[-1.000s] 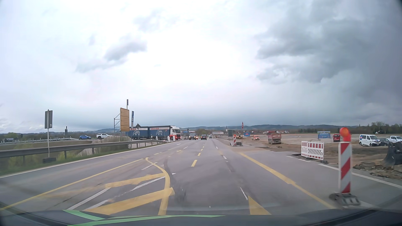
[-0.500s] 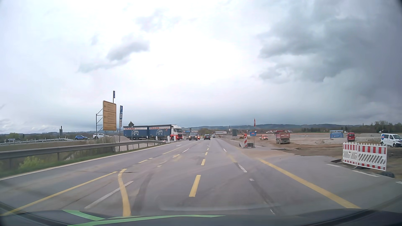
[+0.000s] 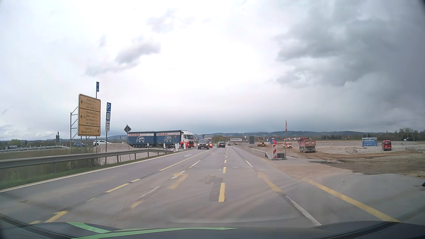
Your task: Follow the waypoints while adhering to traffic rules and regulations
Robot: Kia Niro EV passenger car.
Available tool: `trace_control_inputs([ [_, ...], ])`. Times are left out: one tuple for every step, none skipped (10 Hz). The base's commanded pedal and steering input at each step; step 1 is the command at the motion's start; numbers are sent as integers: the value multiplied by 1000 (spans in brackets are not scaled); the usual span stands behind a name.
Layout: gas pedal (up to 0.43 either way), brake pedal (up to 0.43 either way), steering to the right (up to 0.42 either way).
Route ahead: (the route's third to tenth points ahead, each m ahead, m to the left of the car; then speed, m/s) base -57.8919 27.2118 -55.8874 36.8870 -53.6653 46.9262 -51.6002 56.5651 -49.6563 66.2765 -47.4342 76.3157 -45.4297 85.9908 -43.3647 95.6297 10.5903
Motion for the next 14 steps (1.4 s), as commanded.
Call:
trace_control_inputs([
  [0,0,-3],
  [0,0,0],
  [0,0,0],
  [0,0,0],
  [0,0,2],
  [0,0,3],
  [0,0,5],
  [0,0,11],
  [0,0,15],
  [0,0,15],
  [0,0,17],
  [0,0,17],
  [0,0,17],
  [0,0,18],
])
